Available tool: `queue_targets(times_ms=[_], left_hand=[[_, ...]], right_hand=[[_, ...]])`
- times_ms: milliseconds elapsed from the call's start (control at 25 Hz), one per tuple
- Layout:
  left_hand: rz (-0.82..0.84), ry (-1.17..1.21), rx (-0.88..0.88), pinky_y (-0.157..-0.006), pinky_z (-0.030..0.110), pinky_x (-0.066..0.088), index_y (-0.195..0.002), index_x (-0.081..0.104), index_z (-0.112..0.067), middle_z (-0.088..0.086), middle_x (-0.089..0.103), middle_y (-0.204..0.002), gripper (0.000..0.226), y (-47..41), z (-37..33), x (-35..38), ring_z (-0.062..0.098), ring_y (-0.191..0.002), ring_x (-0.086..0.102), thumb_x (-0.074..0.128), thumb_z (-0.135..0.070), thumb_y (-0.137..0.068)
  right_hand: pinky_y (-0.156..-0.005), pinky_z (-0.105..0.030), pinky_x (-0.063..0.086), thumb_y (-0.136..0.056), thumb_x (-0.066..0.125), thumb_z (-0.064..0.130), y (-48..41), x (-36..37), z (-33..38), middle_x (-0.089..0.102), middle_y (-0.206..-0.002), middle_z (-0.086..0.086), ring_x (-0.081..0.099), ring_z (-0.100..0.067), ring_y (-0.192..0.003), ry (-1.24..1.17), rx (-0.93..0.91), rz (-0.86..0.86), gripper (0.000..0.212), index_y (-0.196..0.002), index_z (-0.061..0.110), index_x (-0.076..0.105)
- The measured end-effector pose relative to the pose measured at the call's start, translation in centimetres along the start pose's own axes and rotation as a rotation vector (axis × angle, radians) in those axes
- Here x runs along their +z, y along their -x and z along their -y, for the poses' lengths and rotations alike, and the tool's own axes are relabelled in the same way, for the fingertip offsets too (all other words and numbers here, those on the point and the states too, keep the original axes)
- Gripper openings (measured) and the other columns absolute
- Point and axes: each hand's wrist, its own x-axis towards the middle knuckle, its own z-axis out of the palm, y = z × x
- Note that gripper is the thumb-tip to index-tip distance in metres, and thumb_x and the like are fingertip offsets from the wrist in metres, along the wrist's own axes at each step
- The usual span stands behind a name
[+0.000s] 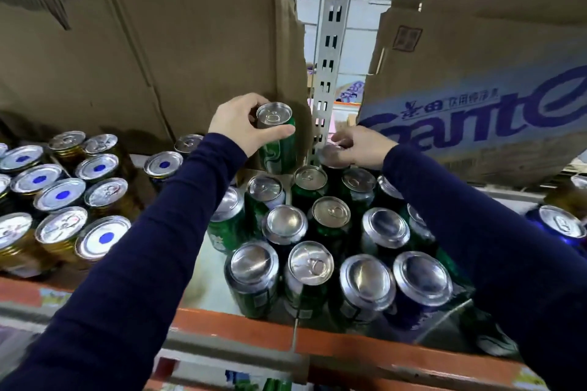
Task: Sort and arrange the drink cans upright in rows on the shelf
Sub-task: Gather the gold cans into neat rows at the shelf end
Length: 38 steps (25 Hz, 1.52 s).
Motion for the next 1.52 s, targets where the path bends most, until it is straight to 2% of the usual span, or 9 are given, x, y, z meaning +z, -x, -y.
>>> queue_targets(times_ms=[200,360,440,520,720,960,1080,1320,1520], left_hand=[[0.205,-0.069,-0.086,-0.072,0.024,0.041,-0.102,0.063,-0.014,-0.001,0.062,-0.091,0.056,-0.8,0.5,2.0,0.017,-0.087,0.057,0.078,-0.052,-0.064],[0.411,-0.247,-0.11,-0.077,0.026,0.039,-0.114,0.057,-0.007,0.012,0.062,-0.11,0.065,-1.1,1.4,3.9,0.029,-0.102,0.056,0.073,-0.052,-0.07],[0.456,-0.294,-0.14,-0.073,0.026,0.036,-0.107,0.058,-0.008,0.015,0.063,-0.107,0.056,-1.0,1.8,4.0,0.028,-0.092,0.055,0.065,-0.054,-0.078],[0.459,-0.32,-0.149,-0.07,0.027,0.037,-0.104,0.06,-0.008,0.015,0.064,-0.104,0.051,-1.1,1.2,3.8,0.026,-0.085,0.054,0.056,-0.056,-0.084],[0.279,-0.431,0.033,-0.085,0.037,0.049,-0.119,0.058,-0.014,0.01,0.064,-0.113,0.054,-1.2,-5.7,5.8,0.032,-0.103,0.058,0.049,-0.056,-0.087],[0.32,-0.247,0.322,-0.088,0.033,0.046,-0.112,0.062,-0.016,0.004,0.066,-0.109,0.039,-0.2,-16.5,12.1,0.026,-0.101,0.059,0.057,-0.045,-0.087],[0.283,-0.169,0.354,-0.088,0.035,0.046,-0.108,0.064,-0.018,0.002,0.067,-0.104,0.03,0.7,-21.1,15.7,0.023,-0.098,0.06,0.056,-0.04,-0.089],[0.335,-0.086,0.328,-0.087,0.036,0.048,-0.11,0.064,-0.019,0.0,0.067,-0.105,0.031,3.4,-27.4,22.7,0.02,-0.096,0.06,0.053,-0.04,-0.09],[0.368,-0.162,0.283,-0.091,0.036,0.044,-0.117,0.061,-0.016,0.005,0.063,-0.113,0.031,5.2,-28.8,25.4,0.024,-0.104,0.058,0.054,-0.033,-0.091]], right_hand=[[-0.095,-0.029,0.044,-0.083,0.067,0.041,0.9,-0.6,-0.9,0.062,-0.122,-0.003,0.057,-0.016,-0.109,-0.17,-0.037,-0.117,0.05,-0.124,0.012,0.06],[-0.097,-0.032,0.047,-0.082,0.07,0.037,1.7,-0.7,-1.8,0.065,-0.113,0.001,0.06,-0.013,-0.105,-0.259,-0.055,-0.187,0.039,-0.116,0.018,0.064],[-0.097,-0.034,0.047,-0.082,0.07,0.033,2.2,-1.0,-2.1,0.067,-0.11,0.001,0.061,-0.013,-0.103,-0.282,-0.078,-0.206,0.035,-0.114,0.02,0.064],[-0.096,-0.038,0.049,-0.082,0.07,0.029,3.0,-1.8,-2.6,0.068,-0.107,-0.001,0.063,-0.014,-0.101,-0.291,-0.106,-0.223,0.031,-0.111,0.019,0.065],[-0.093,-0.027,0.049,-0.086,0.066,0.023,7.3,-5.8,-6.3,0.069,-0.106,0.002,0.063,-0.01,-0.098,-0.285,-0.083,-0.314,0.027,-0.112,0.015,0.067],[-0.082,-0.022,0.047,-0.086,0.067,0.021,14.3,-11.0,-15.3,0.066,-0.09,0.013,0.06,-0.001,-0.082,-0.339,-0.023,-0.46,0.014,-0.099,0.025,0.066],[-0.083,-0.03,0.048,-0.086,0.067,0.017,17.6,-13.1,-20.6,0.068,-0.089,0.001,0.061,-0.012,-0.083,-0.363,0.022,-0.491,0.011,-0.095,0.024,0.067],[-0.079,-0.03,0.049,-0.083,0.069,0.017,21.3,-16.3,-29.2,0.069,-0.09,-0.002,0.06,-0.013,-0.077,-0.298,0.133,-0.497,0.014,-0.097,0.021,0.068],[-0.092,-0.03,0.043,-0.081,0.071,0.037,20.5,-17.0,-33.5,0.06,-0.123,-0.009,0.057,-0.024,-0.107,-0.012,0.258,-0.341,0.055,-0.127,0.012,0.057]])
